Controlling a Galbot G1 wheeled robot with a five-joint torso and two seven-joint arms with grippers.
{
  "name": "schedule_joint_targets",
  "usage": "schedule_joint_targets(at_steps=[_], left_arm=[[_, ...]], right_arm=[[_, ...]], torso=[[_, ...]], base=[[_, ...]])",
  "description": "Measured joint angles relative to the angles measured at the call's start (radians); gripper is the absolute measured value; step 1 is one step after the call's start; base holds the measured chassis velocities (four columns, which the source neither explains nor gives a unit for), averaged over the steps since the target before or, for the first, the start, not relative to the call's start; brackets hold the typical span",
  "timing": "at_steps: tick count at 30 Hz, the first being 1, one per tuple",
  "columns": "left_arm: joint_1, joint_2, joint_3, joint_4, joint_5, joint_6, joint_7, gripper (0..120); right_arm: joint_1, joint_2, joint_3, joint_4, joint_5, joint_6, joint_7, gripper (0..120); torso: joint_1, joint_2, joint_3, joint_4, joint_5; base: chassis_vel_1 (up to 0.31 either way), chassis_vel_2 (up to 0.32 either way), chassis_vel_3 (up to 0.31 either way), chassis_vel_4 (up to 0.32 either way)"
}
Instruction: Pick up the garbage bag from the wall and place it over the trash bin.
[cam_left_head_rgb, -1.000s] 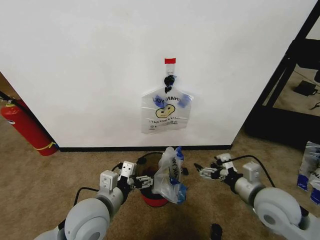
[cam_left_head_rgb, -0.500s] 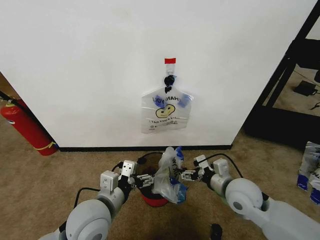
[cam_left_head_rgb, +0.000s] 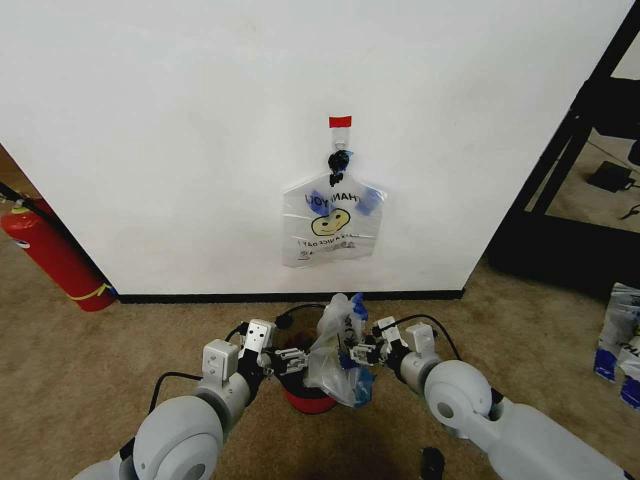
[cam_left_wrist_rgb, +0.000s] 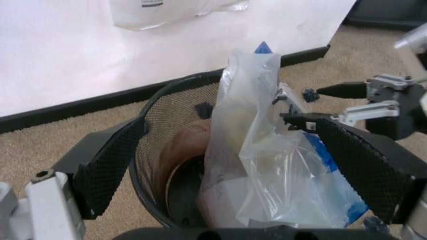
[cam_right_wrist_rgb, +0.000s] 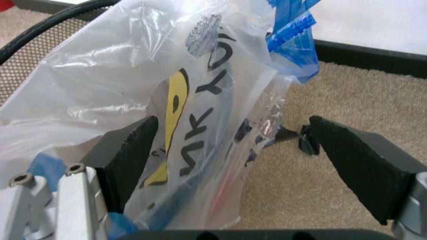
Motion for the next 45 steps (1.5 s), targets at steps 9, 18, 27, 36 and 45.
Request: schedule_joint_targets(at_steps=[9, 18, 27, 36, 45], left_arm=[[-0.001, 0.003, 0.008, 0.0, 0.001, 0.0, 0.002, 100], [0.0, 0.004, 0.016, 0.001, -0.001, 0.0, 0.004, 100], [-0.003, 0.004, 0.028, 0.0, -0.001, 0.001, 0.004, 100], [-0.013, 0.003, 0.047, -0.003, 0.002, 0.002, 0.006, 100], [-0.016, 0.008, 0.048, -0.005, 0.0, 0.004, 0.007, 100]], right_arm=[[0.02, 0.059, -0.015, -0.038, 0.002, -0.015, 0.037, 88], [0.007, 0.093, 0.002, -0.075, 0.001, -0.012, 0.052, 88], [0.006, 0.107, 0.004, -0.088, 0.001, -0.012, 0.061, 87], [0.003, 0.086, 0.037, -0.066, 0.008, -0.006, 0.074, 88], [0.021, 0.115, 0.003, -0.098, 0.007, -0.008, 0.086, 86]], torso=[[0.0, 0.0, 0.0, 0.0001, 0.0001], [0.0, 0.0, 0.0, 0.0001, 0.0001], [0.0, 0.0, 0.0, 0.0001, 0.0002], [0.0, 0.0, 0.0, 0.0, 0.0], [0.0, 0.0, 0.0, 0.0, 0.0001]], base=[[0.0, 0.0, 0.0, 0.0], [0.0, 0.0, 0.0, 0.0], [0.0, 0.0, 0.0, 0.0], [0.0, 0.0, 0.0, 0.0], [0.0, 0.0, 0.0, 0.0]])
